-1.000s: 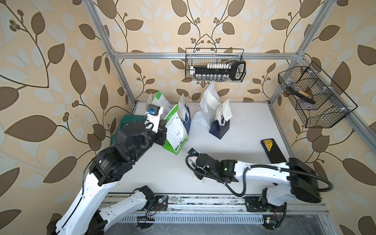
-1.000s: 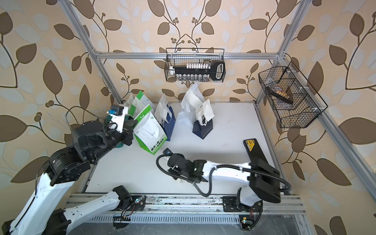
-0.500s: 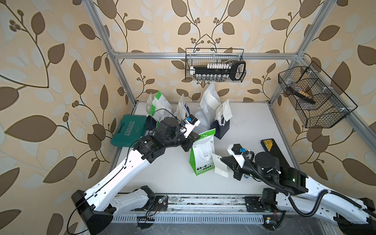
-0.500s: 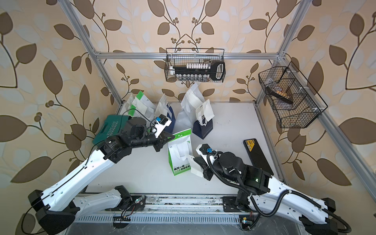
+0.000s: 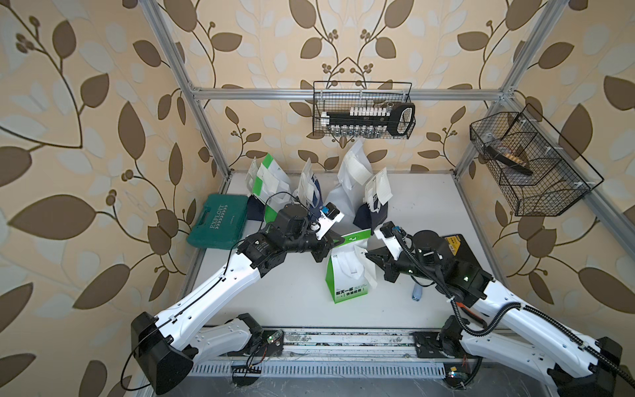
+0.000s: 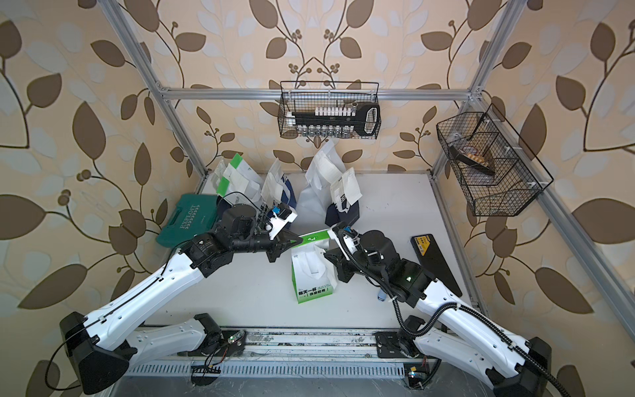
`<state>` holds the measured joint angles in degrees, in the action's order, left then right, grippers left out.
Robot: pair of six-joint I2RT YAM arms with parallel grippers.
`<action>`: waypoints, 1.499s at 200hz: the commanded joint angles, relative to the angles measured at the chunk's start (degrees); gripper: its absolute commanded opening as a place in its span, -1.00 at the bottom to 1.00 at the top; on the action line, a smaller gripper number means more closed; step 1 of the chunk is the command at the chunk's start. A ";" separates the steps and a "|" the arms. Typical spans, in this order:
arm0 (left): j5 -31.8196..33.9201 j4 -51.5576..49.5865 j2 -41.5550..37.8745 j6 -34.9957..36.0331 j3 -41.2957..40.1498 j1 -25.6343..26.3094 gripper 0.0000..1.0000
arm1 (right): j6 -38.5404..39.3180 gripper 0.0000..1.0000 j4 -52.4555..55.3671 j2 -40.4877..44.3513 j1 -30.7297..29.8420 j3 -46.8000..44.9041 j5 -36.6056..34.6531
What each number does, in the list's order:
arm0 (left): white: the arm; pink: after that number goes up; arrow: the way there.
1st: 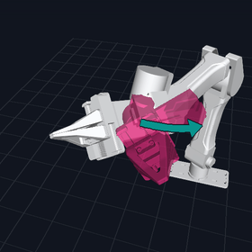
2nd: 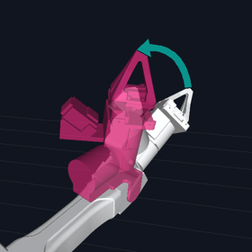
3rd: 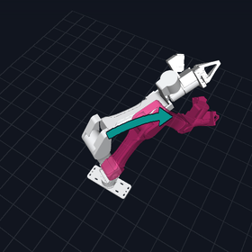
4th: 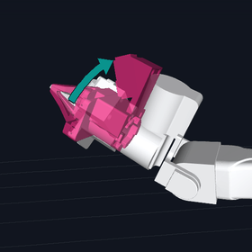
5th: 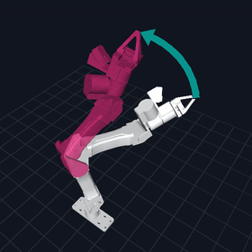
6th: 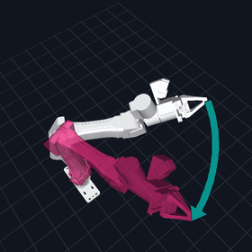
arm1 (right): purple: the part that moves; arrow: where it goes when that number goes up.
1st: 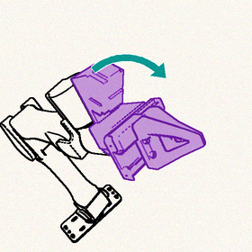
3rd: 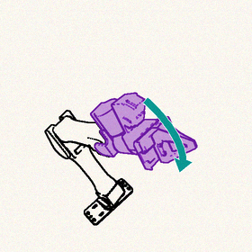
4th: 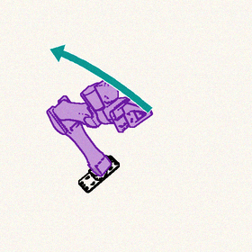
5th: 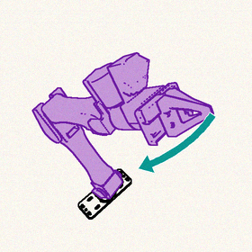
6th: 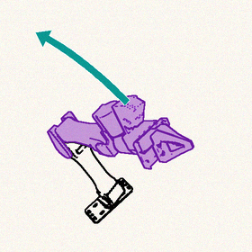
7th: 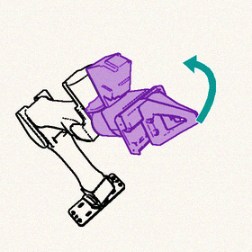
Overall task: Staple the receipts to the bags
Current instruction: Place the takeout bag at the center of the board.
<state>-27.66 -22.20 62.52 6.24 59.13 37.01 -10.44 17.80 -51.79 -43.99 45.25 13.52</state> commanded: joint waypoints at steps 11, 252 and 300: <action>-2.84 -3.07 0.21 1.94 3.56 -0.94 -0.86 | -2.02 -1.00 -3.63 -2.24 0.21 3.94 4.62; -17.31 -7.75 7.92 1.20 11.99 -6.74 -0.14 | 2.50 -1.00 2.20 -10.58 12.52 12.27 29.79; -17.66 -8.91 8.01 1.85 11.09 -6.61 -0.15 | 1.82 -1.00 -0.15 -12.87 12.57 12.09 27.93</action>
<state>-43.53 -30.35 71.09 7.11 69.67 30.55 -9.32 20.14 -63.75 -31.59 55.53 39.66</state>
